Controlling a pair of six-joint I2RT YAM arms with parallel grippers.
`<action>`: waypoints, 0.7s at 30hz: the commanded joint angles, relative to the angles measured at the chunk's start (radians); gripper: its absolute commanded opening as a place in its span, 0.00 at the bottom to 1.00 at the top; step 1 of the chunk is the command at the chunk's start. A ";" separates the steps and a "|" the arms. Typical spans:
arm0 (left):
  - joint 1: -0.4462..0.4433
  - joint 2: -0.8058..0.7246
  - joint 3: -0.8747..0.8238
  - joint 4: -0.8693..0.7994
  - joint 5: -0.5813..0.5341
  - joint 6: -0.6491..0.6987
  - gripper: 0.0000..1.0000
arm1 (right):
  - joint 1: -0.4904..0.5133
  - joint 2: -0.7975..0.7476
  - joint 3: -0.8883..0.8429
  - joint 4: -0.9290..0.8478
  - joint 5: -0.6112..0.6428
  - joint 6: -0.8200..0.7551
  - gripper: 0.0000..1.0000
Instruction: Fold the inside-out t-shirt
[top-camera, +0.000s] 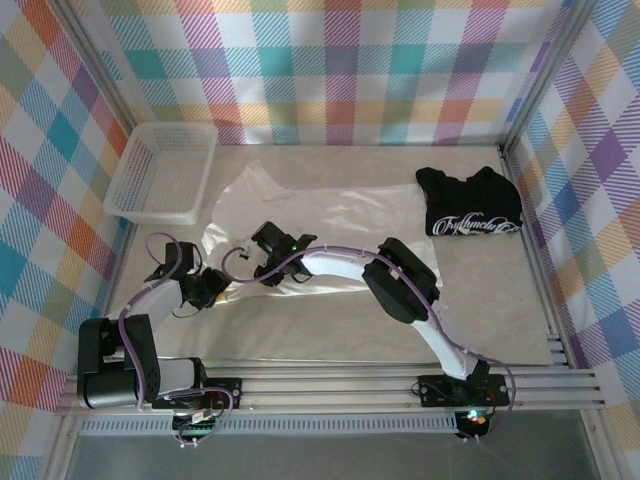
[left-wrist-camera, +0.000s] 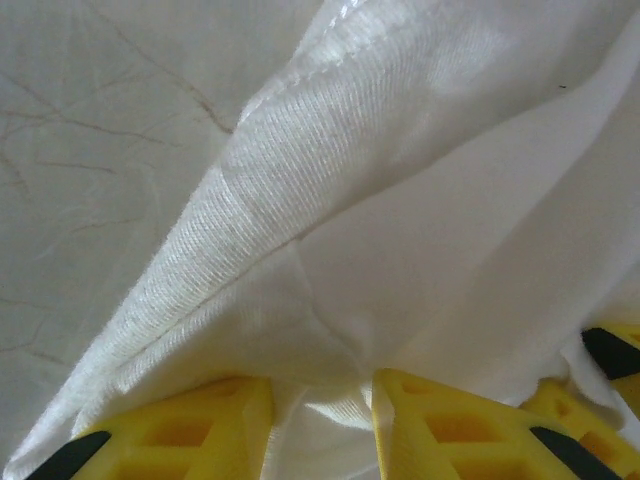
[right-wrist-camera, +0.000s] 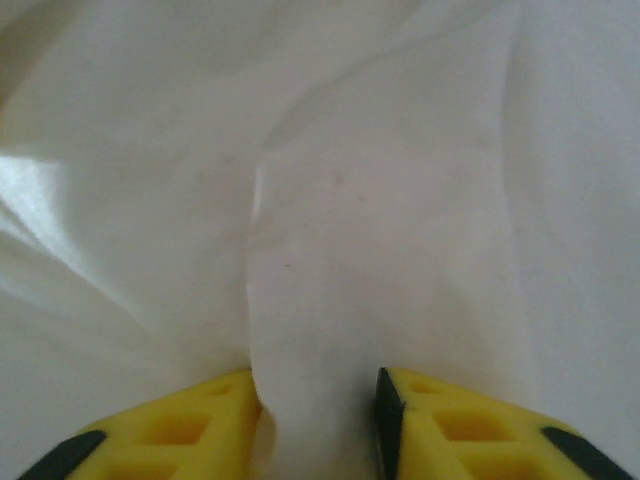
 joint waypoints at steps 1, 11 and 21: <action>0.011 0.041 -0.055 -0.020 -0.030 0.011 0.34 | -0.036 0.002 0.049 -0.058 0.094 0.061 0.26; 0.011 0.039 -0.065 -0.025 -0.052 0.015 0.34 | -0.197 -0.016 0.135 -0.201 0.113 0.372 0.05; 0.012 0.016 -0.064 -0.052 -0.078 0.020 0.34 | -0.185 -0.097 0.000 0.014 -0.083 0.237 0.46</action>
